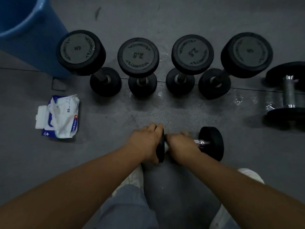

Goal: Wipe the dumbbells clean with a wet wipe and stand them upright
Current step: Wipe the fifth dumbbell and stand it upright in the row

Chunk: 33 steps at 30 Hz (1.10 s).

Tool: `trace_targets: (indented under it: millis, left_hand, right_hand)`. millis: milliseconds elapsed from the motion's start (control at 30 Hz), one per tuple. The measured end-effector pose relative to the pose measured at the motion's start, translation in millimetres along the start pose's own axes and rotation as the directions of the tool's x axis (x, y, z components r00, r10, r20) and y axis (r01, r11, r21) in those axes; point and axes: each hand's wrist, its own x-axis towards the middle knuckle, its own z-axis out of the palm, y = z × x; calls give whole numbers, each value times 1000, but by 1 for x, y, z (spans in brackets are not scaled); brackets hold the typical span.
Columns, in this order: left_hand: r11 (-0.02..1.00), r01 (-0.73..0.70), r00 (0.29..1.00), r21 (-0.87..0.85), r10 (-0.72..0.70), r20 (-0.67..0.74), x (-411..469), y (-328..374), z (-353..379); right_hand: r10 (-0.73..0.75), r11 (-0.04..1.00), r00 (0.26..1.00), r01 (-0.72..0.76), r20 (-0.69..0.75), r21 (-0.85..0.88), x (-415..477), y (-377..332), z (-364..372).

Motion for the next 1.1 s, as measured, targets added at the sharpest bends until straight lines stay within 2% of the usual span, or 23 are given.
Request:
trace_targets:
  millis: [33, 67, 133, 167, 233, 300, 400, 500, 533, 600, 667, 733, 767, 867, 900, 933, 1033, 1100]
  left_hand:
    - [1000, 3, 1000, -6, -3, -3, -1, 0, 1]
    - [1000, 3, 1000, -13, -3, -2, -2, 0, 2]
    - [1000, 1, 1000, -15, -1, -3, -2, 0, 1]
    - [1000, 2, 1000, -13, -2, 1, -2, 0, -1]
    - [1000, 3, 1000, -11, -3, 13, -1, 1, -5]
    - [1000, 10, 1000, 6, -10, -1, -1, 2, -6]
    - [1000, 5, 1000, -9, -5, 1, -3, 2, -3]
    - [1000, 1, 1000, -6, -1, 12, -3, 2, -4]
    - [1000, -1, 1000, -5, 1, 13, -2, 2, -4]
    - [1000, -2, 1000, -5, 2, 16, -2, 1, -4]
    - [1000, -2, 1000, -9, 2, 30, -2, 1, -5]
    - [1000, 0, 999, -19, 0, 34, 0, 0, -7]
    - [1000, 0, 999, -20, 0, 32, 0, 0, -7]
    - [1000, -8, 1000, -9, 9, 16, 0, 0, -5]
    - [1000, -6, 1000, -9, 6, 13, -1, 1, -2]
    - [1000, -3, 1000, -8, 3, 10, -1, 1, -1]
    - [1000, -6, 1000, -10, 6, 17, 0, 0, -5]
    - [1000, -11, 1000, 10, 11, -7, 1, -1, -7]
  right_hand:
    - [-30, 999, 992, 35, -123, 36, -11, 2, 6]
    - [-27, 986, 968, 67, -248, 151, -20, 6, 9]
    - [111, 879, 893, 116, -436, 463, -31, 17, 5]
    - [205, 835, 863, 91, -461, 543, -31, 21, 3]
    - [296, 872, 870, -77, -395, 483, -26, 19, -1]
    - [292, 920, 907, -181, -302, 347, -17, 4, 5]
    - [176, 974, 966, -143, -188, 177, -24, -16, 27]
    - [36, 998, 984, -46, -177, -53, -48, -16, 39]
    - [16, 996, 989, -28, -145, -84, -47, -12, 36]
    - [-6, 1000, 999, 6, -52, 6, -26, -1, 18]
    - [17, 988, 995, -32, 101, 149, -2, 6, -9]
    - [43, 985, 991, -64, 130, 163, 7, 6, -23]
    - [65, 991, 995, -74, 82, 108, 4, 2, -17]
    - [52, 997, 973, -65, -223, -51, -21, -14, 12]
    - [26, 997, 969, -43, -245, -65, -21, -12, 15]
    - [11, 998, 981, -23, -193, -63, -16, -9, 10]
    - [19, 999, 993, -24, 116, 45, 4, 1, -14]
    - [27, 999, 991, -31, 135, 30, 10, -2, -18]
